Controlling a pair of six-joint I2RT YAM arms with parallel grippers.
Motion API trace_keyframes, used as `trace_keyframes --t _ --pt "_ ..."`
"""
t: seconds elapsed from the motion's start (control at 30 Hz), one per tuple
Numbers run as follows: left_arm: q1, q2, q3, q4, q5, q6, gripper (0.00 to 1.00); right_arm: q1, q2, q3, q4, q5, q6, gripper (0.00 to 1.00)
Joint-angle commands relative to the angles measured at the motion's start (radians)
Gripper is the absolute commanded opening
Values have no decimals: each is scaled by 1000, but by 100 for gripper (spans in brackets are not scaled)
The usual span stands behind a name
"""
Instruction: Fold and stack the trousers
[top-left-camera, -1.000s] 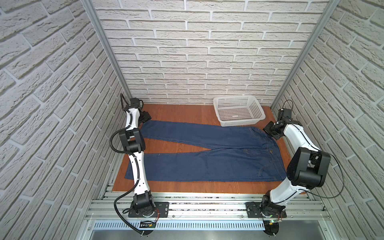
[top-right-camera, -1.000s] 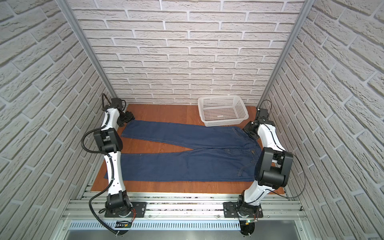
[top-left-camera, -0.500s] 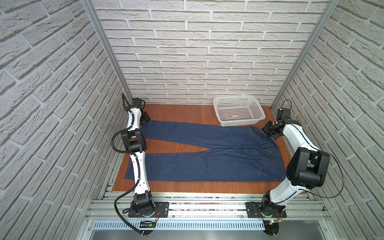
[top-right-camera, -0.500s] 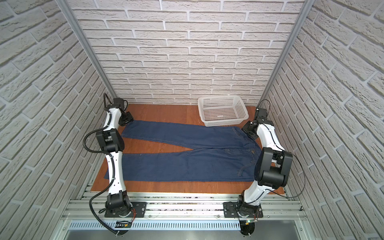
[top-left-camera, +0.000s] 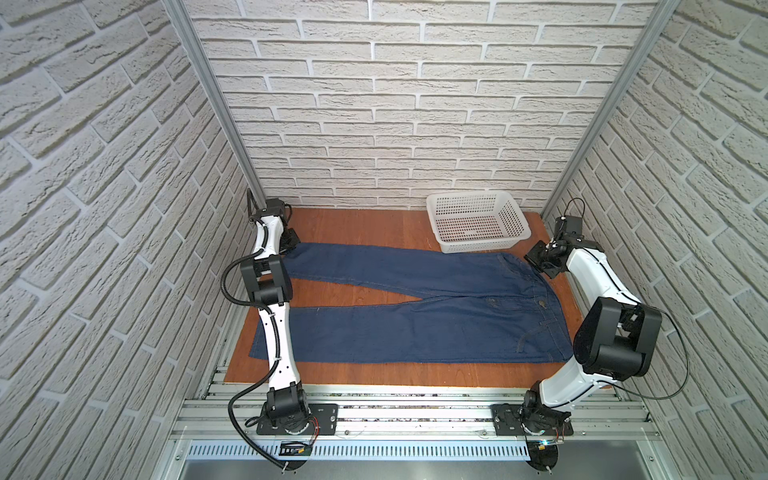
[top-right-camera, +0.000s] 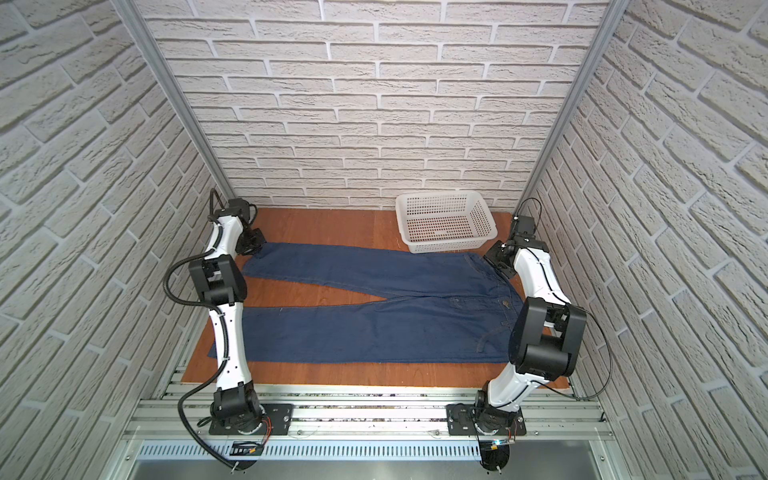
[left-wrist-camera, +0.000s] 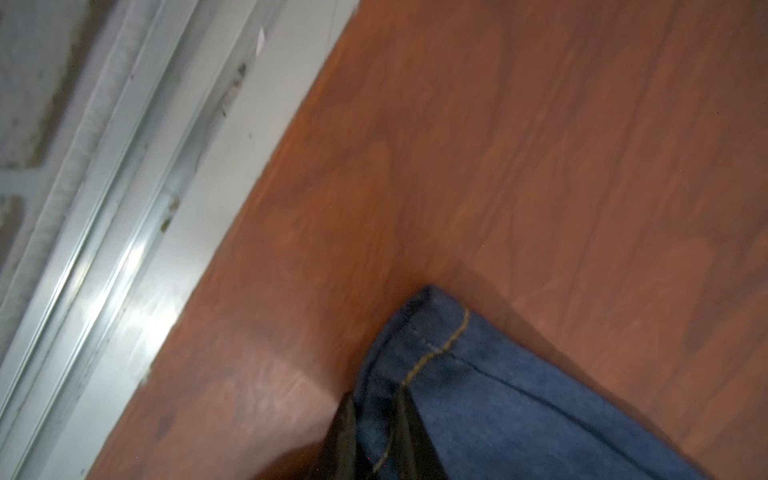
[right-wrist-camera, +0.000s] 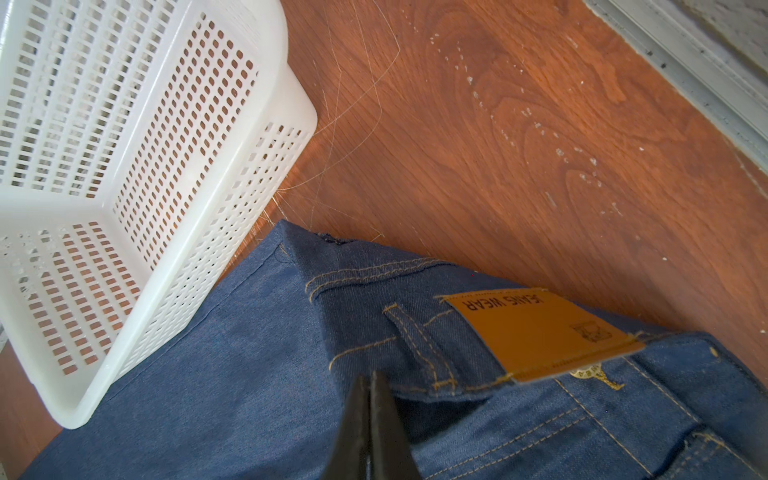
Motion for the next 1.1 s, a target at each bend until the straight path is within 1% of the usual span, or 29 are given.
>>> trace_keyframes --t 0.0,0.03,0.1,0.2,0.23,0.27,0.33,0.43,0.57,0.73,0.8,0.9,1.0,1.07 --pt "1 -73 -230 -46 -33 6 5 6 -50 4 24 -18 6 5" --pt "10 -125 -307 -12 -39 -2 2 5 -53 4 23 -22 6 5" --pt "24 -201 -414 28 -45 -8 0 3 -62 4 23 -24 7 5" --pt "27 -260 -482 42 -41 4 0 2 -75 7 21 -23 8 5" --pt "23 -267 -483 46 -35 5 3 1 -79 7 20 -21 7 5" --pt "22 -274 -479 48 -31 1 13 2 -83 8 19 -22 7 5" --pt "20 -269 -442 46 -27 -15 36 1 -85 8 19 -22 7 5" --pt "20 -253 -369 44 -26 -46 53 0 -86 8 16 -21 6 5" --pt "17 -195 -238 12 -30 -72 56 0 -86 10 16 -20 5 5" --pt "7 -60 -43 -88 -25 -67 57 0 -81 11 18 -24 6 5" --pt "4 -37 -30 -99 -31 -70 58 0 -81 13 17 -23 6 5" --pt "4 -36 -63 -85 -43 -75 59 1 -83 13 17 -24 6 5" --pt "2 -36 -83 -82 -48 -71 66 0 -83 9 19 -26 6 5" --pt "3 -42 -101 -81 -56 -72 67 1 -79 9 20 -30 6 5"
